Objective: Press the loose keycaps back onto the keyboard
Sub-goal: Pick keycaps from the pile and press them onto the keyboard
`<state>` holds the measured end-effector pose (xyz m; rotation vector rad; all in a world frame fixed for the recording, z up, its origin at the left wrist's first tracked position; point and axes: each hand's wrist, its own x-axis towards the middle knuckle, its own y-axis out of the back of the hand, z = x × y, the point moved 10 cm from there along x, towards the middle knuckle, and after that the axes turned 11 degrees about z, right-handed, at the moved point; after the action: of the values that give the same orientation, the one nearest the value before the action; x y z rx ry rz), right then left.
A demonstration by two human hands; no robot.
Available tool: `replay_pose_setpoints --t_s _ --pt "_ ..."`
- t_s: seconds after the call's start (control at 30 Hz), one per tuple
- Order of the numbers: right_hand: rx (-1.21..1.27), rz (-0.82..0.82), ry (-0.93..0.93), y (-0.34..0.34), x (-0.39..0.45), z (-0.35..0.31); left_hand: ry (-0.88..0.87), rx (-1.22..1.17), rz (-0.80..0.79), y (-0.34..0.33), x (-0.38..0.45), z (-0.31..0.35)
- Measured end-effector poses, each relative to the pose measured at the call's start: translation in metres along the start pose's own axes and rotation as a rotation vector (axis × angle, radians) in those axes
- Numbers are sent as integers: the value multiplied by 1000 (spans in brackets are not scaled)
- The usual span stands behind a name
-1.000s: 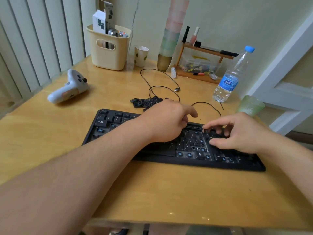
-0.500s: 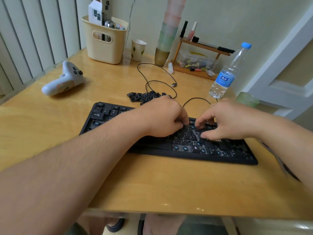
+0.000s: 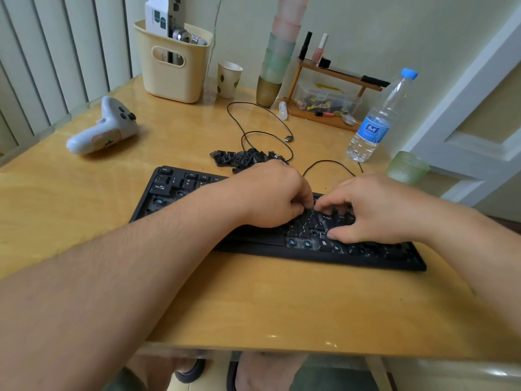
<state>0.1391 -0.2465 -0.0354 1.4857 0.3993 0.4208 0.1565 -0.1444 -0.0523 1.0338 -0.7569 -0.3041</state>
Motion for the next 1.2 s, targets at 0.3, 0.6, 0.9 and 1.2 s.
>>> replay_pose_setpoints --t_s 0.3,0.6,0.9,1.2 --pt "470 114 -209 1 -6 41 22 -40 2 3 0 -4" --pt "498 126 -226 0 -8 36 32 -58 3 6 1 -4" --pt "314 97 -195 -1 -7 32 25 -65 11 8 2 -5" --pt "119 101 -122 4 -2 22 27 -54 -9 4 2 -5"
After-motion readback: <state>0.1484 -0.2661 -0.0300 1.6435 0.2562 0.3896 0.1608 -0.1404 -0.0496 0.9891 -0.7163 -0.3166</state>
